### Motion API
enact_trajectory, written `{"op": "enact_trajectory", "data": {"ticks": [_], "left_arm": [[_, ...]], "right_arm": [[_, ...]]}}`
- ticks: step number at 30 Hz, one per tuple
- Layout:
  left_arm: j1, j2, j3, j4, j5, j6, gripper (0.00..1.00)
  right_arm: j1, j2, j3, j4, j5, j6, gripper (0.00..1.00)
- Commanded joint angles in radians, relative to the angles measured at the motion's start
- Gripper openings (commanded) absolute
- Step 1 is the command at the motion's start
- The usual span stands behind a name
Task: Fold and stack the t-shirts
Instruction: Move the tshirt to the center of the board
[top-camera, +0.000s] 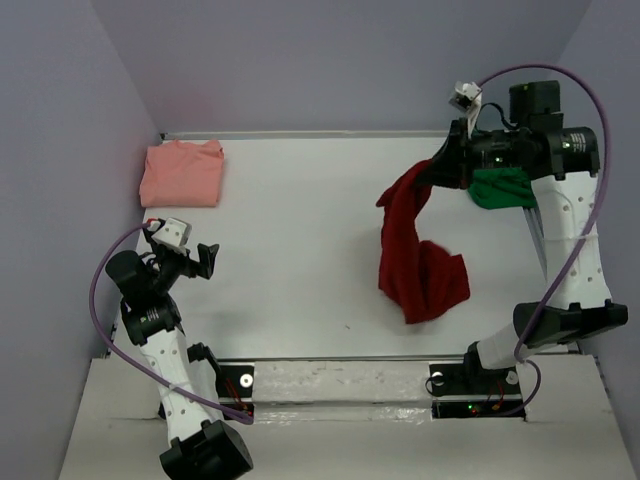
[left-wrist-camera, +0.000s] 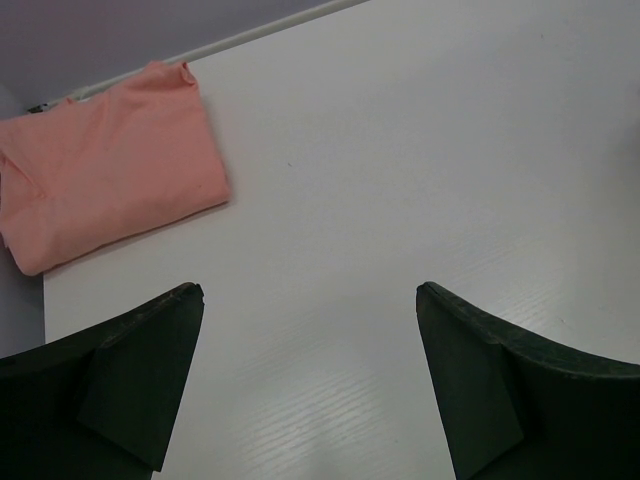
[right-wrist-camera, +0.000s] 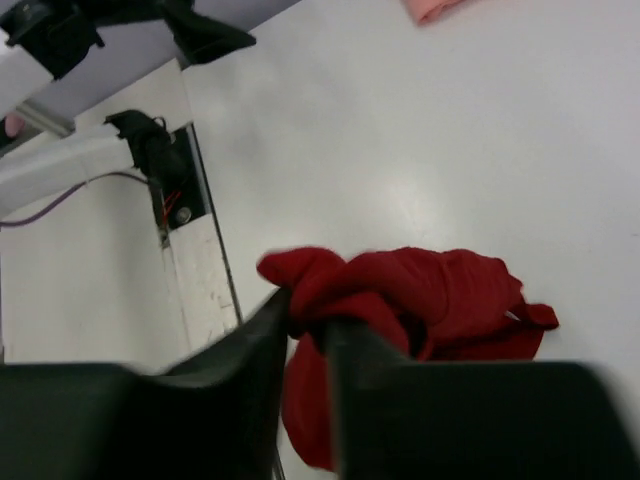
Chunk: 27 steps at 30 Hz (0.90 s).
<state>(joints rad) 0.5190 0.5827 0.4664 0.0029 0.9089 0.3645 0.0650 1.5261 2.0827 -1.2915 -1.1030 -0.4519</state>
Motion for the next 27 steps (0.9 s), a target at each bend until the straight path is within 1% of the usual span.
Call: {"op": "enact_trajectory", "data": {"ticks": [1,2,3,4,6,11,12,15,18,19,23,26,27], "left_arm": [[0.009,-0.021,0.037,0.023,0.019,-0.002,0.99],[0.009,-0.023,0.037,0.023,0.019,-0.004,0.99],[0.009,-0.026,0.035,0.023,0.019,-0.004,0.99],[0.010,-0.027,0.035,0.023,0.018,-0.004,0.99],[0.010,-0.029,0.035,0.023,0.022,-0.004,0.99],[0.012,-0.026,0.035,0.022,0.021,-0.004,0.99],[0.012,-0.027,0.035,0.022,0.024,-0.004,0.99],[0.013,-0.027,0.035,0.022,0.030,-0.002,0.99],[0.012,-0.026,0.034,0.020,0.050,0.001,0.99],[0.012,-0.023,0.031,0.020,0.064,0.002,0.99],[0.003,0.003,0.035,0.019,0.136,0.013,0.99],[-0.036,0.040,0.061,0.006,0.150,0.011,0.99],[-0.052,0.075,0.083,0.000,0.142,0.025,0.99]], "right_arm": [[0.033,-0.040,-0.158,-0.151,-0.043,-0.119,0.79],[0.033,-0.043,-0.183,-0.112,-0.005,-0.108,0.82],[0.033,-0.044,-0.206,-0.091,0.023,-0.097,0.93],[0.033,-0.043,-0.228,-0.072,0.046,-0.090,0.99],[0.033,-0.038,-0.277,-0.026,0.093,-0.070,1.00],[0.033,-0.012,-0.322,-0.005,0.114,-0.079,1.00],[0.033,-0.012,-0.334,0.026,0.141,-0.065,1.00],[0.033,-0.007,-0.392,0.049,0.176,-0.053,1.00],[0.033,0.000,-0.467,0.035,0.180,-0.085,1.00],[0.033,0.000,-0.519,0.035,0.186,-0.093,1.00],[0.033,-0.007,-0.627,0.095,0.255,-0.094,0.99],[0.033,-0.017,-0.746,0.211,0.330,-0.035,0.98],[0.033,-0.017,-0.769,0.239,0.359,-0.022,0.98]]}}
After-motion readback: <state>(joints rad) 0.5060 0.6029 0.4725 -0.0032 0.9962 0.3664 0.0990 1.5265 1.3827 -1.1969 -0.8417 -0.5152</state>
